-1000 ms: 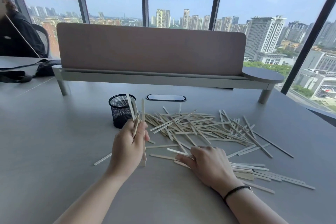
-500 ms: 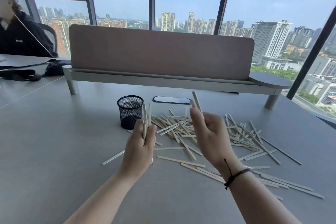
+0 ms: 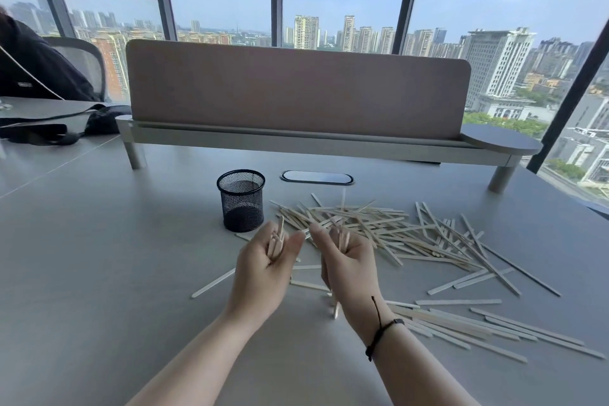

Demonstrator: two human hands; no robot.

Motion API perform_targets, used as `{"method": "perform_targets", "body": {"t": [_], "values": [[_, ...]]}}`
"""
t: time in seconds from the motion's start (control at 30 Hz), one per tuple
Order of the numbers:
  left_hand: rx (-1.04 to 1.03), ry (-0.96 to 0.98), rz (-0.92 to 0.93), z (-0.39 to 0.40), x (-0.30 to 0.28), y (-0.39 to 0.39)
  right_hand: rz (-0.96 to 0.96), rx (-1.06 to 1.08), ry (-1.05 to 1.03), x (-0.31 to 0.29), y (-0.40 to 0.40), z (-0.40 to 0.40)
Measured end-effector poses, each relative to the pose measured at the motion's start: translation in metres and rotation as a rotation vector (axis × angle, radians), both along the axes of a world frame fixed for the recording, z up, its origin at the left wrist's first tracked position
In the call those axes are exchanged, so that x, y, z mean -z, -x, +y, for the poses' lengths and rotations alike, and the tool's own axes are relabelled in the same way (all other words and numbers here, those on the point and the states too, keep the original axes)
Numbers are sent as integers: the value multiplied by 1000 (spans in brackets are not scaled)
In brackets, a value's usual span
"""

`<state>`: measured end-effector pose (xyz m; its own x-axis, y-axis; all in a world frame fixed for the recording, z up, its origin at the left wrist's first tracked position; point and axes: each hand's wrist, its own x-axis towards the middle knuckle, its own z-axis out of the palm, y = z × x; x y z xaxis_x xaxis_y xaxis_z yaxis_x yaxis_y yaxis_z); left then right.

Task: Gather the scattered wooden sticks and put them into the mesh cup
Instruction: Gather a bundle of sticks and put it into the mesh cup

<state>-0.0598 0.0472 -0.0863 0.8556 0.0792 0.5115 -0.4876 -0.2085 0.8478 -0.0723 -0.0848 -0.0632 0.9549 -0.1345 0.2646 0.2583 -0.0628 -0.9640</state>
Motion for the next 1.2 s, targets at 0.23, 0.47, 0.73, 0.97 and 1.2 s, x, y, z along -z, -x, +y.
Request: {"method": "perform_targets", "body": {"t": [0.23,0.47,0.73,0.97,1.2], "values": [[-23,87,85,-1,-4,1,82,3,37,14,-6,1],[6,223,210,7,-10,-3,173,-143,-48,1,-21,23],[-124,486,279,37,-17,-20,10,-165,-225,-70,-93,92],[-212,543,327,50,-13,-31,10,-82,-132,-77,-165,131],[-232,571,324,59,-12,-36,188,-131,242,-58,-178,137]]}}
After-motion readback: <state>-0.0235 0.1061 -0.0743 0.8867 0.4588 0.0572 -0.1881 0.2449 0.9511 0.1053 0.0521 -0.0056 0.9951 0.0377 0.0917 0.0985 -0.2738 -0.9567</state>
